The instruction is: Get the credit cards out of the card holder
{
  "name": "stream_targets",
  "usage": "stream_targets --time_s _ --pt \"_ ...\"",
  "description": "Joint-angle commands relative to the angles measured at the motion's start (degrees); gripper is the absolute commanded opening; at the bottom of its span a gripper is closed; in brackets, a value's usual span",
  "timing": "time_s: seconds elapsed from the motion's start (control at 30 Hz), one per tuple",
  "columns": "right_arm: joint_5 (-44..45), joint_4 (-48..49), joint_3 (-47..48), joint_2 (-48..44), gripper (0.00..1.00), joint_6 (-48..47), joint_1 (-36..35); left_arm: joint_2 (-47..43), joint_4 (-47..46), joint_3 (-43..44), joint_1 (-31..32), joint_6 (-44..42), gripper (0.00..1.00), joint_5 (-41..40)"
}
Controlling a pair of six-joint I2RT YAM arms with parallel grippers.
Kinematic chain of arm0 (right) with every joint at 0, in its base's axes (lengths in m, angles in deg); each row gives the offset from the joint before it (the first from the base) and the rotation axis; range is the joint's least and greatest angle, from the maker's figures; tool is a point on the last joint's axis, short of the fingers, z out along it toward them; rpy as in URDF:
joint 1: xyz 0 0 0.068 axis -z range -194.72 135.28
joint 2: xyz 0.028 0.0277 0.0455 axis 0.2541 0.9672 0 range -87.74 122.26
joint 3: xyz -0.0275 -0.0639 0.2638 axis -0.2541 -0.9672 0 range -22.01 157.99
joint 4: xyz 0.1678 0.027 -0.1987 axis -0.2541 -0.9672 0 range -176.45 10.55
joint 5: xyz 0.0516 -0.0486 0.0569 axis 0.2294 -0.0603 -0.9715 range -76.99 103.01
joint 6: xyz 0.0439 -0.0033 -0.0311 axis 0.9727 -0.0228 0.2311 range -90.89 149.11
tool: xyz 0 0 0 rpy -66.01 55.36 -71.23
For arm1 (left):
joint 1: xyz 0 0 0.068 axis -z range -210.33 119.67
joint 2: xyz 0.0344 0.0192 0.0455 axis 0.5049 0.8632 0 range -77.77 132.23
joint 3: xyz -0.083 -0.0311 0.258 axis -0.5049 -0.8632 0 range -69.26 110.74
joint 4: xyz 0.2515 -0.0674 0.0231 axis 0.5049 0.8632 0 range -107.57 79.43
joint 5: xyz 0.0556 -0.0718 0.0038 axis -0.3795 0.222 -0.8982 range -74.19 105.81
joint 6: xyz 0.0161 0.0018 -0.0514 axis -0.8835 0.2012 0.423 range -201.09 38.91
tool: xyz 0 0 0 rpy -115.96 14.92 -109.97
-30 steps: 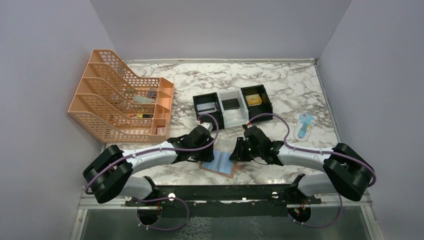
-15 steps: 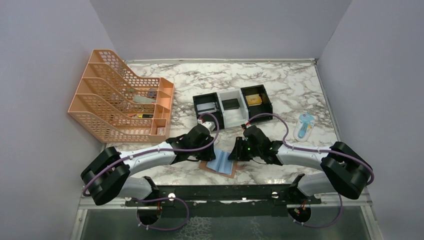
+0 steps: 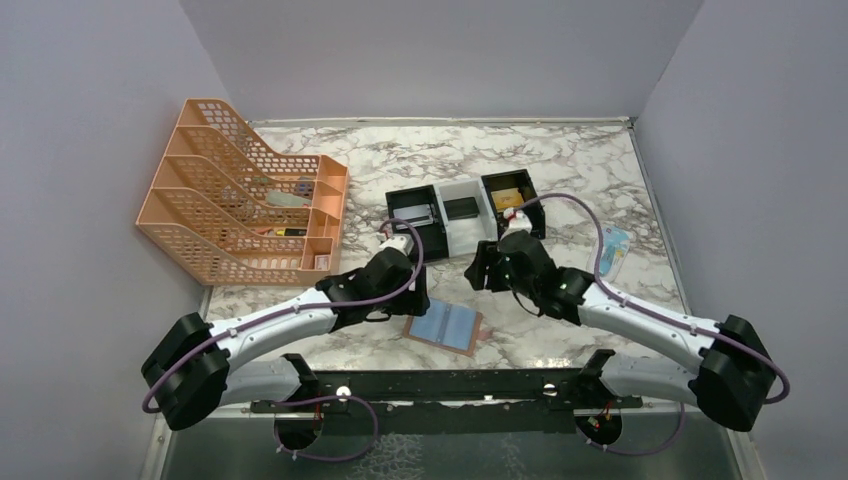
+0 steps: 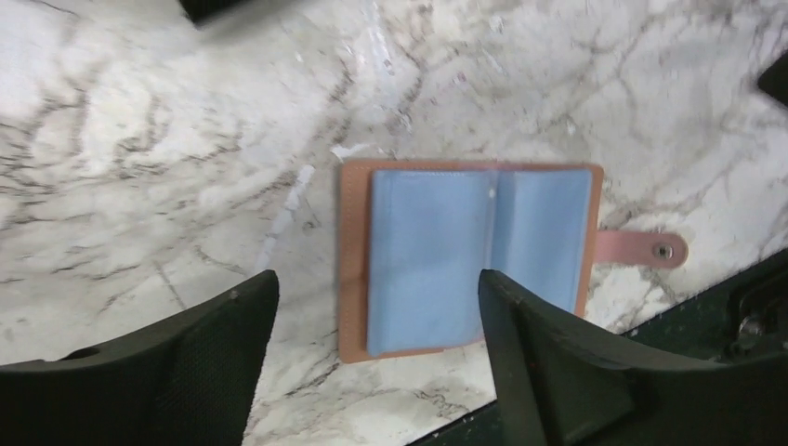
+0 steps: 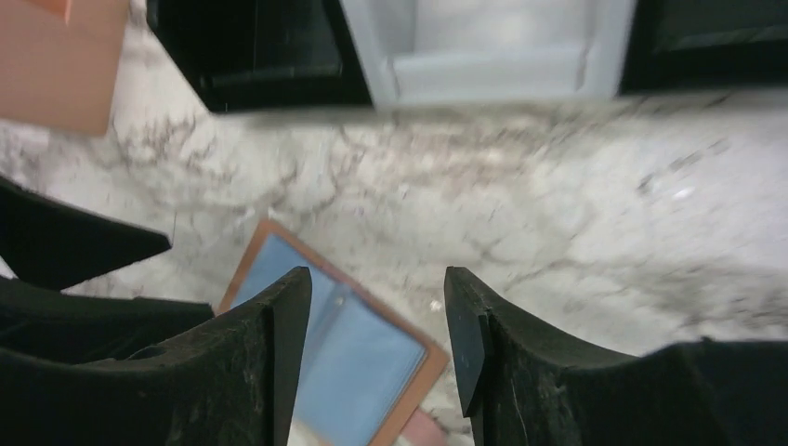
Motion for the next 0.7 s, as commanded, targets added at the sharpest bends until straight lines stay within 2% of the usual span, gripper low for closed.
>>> stream_targets --time_s 0.0,0.13,0.23,0.3,0.43,0.6,0.67 --pt "17.9 -2.8 5.6 -4.6 0.58 -10.8 0.0 -3.2 5.6 4.6 -0.1 -1.2 0.87 -12.0" --pt "26.0 2.2 7.7 -7.7 0.62 -20.3 0.0 -5.9 7.2 7.6 -2.3 -4.0 0.99 -17.4" --pt "29.9 7.0 8.1 -9.7 0.73 -25.2 0.0 -7.8 8.0 9.9 -5.0 -6.7 0.99 -19.4" --pt "30.9 10.3 7.8 -10.6 0.75 -28.2 0.4 -8.9 8.7 11.3 -6.8 -8.5 0.99 -20.3" --pt "27.5 11.6 9.2 -10.7 0.78 -29.3 4.6 -10.4 10.7 13.7 -11.0 -12.2 0.99 -21.7" --pt "12.0 7.3 14.1 -8.0 0.78 -24.4 18.5 -10.0 14.1 17.9 -18.0 -15.7 0.99 -22.6" --pt "10.3 6.3 16.7 -7.1 0.8 -25.2 19.6 -9.9 15.3 20.2 -21.0 -16.9 0.99 -22.6"
